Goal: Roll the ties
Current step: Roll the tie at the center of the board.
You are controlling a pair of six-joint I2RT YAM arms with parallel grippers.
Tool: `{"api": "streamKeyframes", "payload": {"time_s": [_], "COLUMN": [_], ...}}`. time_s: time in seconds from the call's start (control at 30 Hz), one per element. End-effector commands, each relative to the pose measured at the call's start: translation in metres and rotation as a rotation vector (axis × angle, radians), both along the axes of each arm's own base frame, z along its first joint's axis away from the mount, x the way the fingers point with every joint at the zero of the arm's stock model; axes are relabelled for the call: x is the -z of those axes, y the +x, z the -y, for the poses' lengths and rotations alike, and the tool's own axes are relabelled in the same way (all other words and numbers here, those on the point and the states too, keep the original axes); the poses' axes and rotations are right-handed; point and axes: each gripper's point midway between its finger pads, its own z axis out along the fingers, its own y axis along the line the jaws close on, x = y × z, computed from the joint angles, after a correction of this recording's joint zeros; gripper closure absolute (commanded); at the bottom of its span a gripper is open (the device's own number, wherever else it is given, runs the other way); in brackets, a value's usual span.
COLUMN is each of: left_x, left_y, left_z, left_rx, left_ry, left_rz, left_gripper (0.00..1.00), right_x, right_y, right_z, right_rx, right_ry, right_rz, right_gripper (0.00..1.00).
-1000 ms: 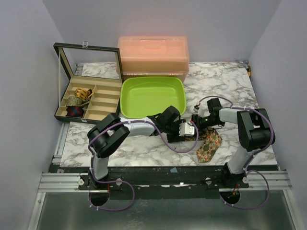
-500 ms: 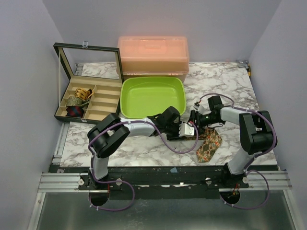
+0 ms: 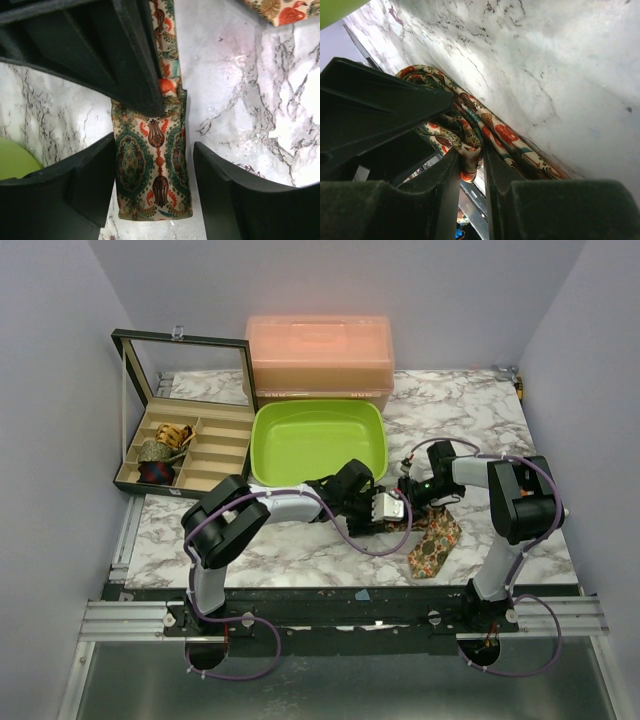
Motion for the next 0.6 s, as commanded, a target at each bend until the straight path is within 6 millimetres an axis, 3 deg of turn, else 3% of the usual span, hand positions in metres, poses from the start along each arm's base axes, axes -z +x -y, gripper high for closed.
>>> {"api": "streamKeyframes", "payload": {"time_s": [0.0,0.13,0.23,0.43,0.57], "left_x": [0.015,0.01,0.015,0.041,0.051], "left_y": [-0.008,-0.004,-0.002,-0.009,-0.014], "left_z": [-0.009,0.008,0.012,-0.012,-0.028], "left_rx": [-0.029,-0.042,-0.04,-0.042,-0.053], "left_ry": [0.063,0.041,0.054,0.152,0.19], "left_rz": [-0.09,-0.12,-0.125,-0.118,-0.119], "left_gripper": [0.29,0.26,0.35,0.66,0.73], "right_x": [0.02,0.022,0.021,-0.003,-0.033], "right_y": [0.002,-0.001,-0.002,0.013,0.039], "right_z": [0.005,0.005,0.004,0.006,0.033], "right_rx": [-0.021,-0.02,-0.02,-0.039,-0.013], "right_ry": [-0.069,-0.064,-0.06,-0.063,-0.074], "right_rz": [0.001,-0.018,-0.019,0.063,0.154], "right_gripper": [0.74,0.74,0.74,0.66,0.56]}}
